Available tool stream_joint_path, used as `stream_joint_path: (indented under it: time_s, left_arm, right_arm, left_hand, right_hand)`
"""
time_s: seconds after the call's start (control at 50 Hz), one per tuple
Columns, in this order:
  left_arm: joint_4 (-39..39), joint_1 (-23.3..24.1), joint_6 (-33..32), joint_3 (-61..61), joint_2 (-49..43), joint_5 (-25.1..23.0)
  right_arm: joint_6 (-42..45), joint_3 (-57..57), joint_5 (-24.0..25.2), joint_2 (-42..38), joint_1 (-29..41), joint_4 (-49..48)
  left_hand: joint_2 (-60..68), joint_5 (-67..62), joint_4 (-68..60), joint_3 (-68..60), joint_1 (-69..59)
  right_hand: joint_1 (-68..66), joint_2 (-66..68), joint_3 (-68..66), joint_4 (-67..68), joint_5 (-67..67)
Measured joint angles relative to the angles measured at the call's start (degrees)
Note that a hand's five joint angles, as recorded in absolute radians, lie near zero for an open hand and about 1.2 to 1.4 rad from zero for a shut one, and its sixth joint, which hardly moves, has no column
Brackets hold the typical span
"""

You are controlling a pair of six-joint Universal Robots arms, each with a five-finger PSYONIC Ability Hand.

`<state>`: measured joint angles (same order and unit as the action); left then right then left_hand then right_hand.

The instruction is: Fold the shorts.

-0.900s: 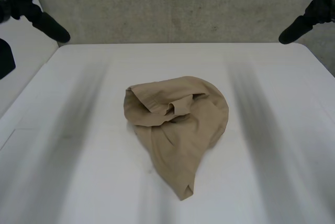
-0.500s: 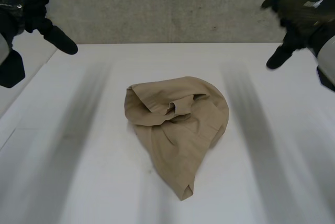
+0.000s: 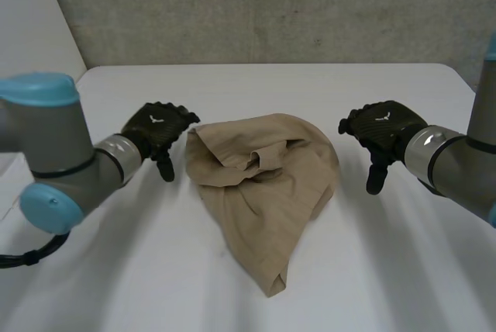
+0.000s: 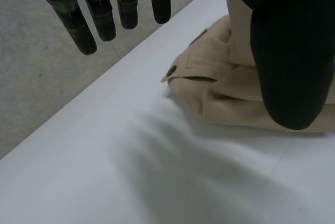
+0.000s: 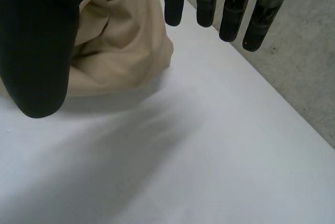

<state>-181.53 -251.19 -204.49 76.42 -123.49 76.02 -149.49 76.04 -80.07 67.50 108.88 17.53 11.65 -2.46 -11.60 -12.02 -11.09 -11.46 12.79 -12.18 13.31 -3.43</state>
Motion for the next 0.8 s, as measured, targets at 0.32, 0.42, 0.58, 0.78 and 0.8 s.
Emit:
stream_joint_path:
  time_s: [0.32,0.42,0.58,0.78,0.8]
  left_arm:
    - [-11.2,4.7,-0.2,-1.7,-10.1,0.9]
    - [-11.6,4.5,-0.5,-3.0,-10.1,4.7]
    - [-22.3,1.3,-0.9,-5.9,-1.8,24.5]
    - [-35.7,-0.2,3.9,-6.2,8.8,15.0]
    - [-35.8,0.3,5.1,-6.1,9.0,12.4]
  right_arm:
    - [0.0,1.3,0.0,-1.1,0.1,-1.5]
    - [0.0,1.3,0.0,-1.0,0.1,-1.7]
    - [0.0,1.3,0.0,-0.9,0.2,-2.2]
    - [-0.1,1.4,-0.1,-0.9,0.3,-2.6]
    - [-0.1,1.5,-0.1,-0.8,0.2,-2.7]
  left_hand:
    - [53.1,-50.5,-53.0,-52.6,-52.4]
    - [55.9,-52.3,-56.9,-55.8,-52.4]
    - [56.6,-52.3,-57.1,-56.0,-52.4]
    - [56.8,-52.7,-57.1,-56.3,-52.8]
    - [56.9,-53.4,-57.1,-56.4,-52.8]
  right_hand:
    - [0.0,0.0,0.0,0.0,0.0]
    - [0.0,0.0,0.0,0.0,0.0]
    - [0.0,0.0,0.0,0.0,0.0]
    - [0.0,0.0,0.0,0.0,0.0]
    - [0.0,0.0,0.0,0.0,0.0]
